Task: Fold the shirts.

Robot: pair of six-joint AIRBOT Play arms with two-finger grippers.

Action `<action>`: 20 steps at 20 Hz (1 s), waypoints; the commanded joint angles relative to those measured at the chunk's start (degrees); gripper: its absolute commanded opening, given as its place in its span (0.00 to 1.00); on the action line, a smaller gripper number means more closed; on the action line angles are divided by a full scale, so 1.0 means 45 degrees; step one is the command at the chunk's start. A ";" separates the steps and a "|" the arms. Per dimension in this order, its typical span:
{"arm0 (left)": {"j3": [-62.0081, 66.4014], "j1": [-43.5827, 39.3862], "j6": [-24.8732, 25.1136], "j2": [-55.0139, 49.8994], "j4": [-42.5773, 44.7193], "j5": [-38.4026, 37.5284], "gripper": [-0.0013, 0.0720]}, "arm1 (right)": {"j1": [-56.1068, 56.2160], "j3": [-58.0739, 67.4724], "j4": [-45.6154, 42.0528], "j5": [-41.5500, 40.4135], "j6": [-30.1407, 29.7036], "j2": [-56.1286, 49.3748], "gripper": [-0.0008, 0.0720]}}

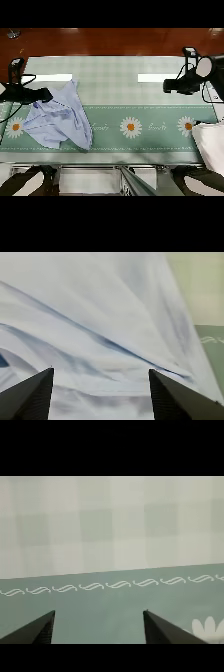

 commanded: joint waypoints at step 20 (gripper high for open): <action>0.7485 -0.1282 0.3764 0.0597 -0.8097 -0.0743 0.06 | 0.1287 -0.1078 -0.3007 -0.0141 0.1792 0.5799 0.87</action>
